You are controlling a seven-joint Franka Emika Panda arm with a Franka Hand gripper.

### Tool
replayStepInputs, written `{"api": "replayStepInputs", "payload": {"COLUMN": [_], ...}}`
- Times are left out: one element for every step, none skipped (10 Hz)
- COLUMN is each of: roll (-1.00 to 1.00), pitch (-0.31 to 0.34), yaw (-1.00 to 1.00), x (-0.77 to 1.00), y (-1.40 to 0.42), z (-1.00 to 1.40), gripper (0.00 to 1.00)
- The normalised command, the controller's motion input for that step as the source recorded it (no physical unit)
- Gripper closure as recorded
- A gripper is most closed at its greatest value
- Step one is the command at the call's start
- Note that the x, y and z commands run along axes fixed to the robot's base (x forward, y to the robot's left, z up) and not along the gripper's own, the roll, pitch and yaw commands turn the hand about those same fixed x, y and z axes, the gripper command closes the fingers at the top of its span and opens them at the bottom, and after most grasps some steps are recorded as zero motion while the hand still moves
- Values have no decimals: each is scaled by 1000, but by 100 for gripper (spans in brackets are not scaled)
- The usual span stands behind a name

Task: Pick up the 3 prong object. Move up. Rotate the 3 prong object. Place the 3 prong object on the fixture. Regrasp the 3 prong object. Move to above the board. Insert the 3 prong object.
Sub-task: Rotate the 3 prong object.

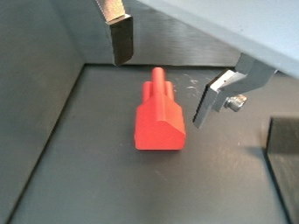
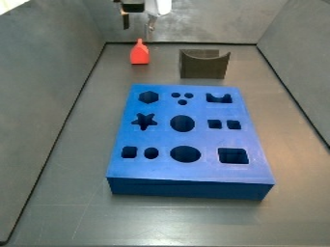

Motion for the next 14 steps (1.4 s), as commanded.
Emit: {"api": "replayStepInputs", "payload": {"roll": [7, 7, 9, 10, 12, 14, 18, 18, 18, 18, 0, 1, 1, -1], "pitch": [-27, -29, -33, -39, -45, -51, -68, -69, -68, -68, 0, -5, -23, -26], "yaw": [1000, 1000, 1000, 1000, 1000, 1000, 1000, 797, 484, 364, 0, -34, -34, -29], "x": [45, 45, 45, 45, 44, 44, 43, 42, 40, 39, 0, 4, 18, 24], "y": [5, 5, 5, 5, 5, 5, 4, 4, 4, 3, 0, 1, 3, 5], "z": [-34, -34, -34, -34, -35, -35, -36, -36, -38, -39, -1000, -1000, -1000, -1000], "gripper": [0, 0, 0, 0, 0, 0, 0, 0, 0, 0, 0, 0, 0, 0]}}
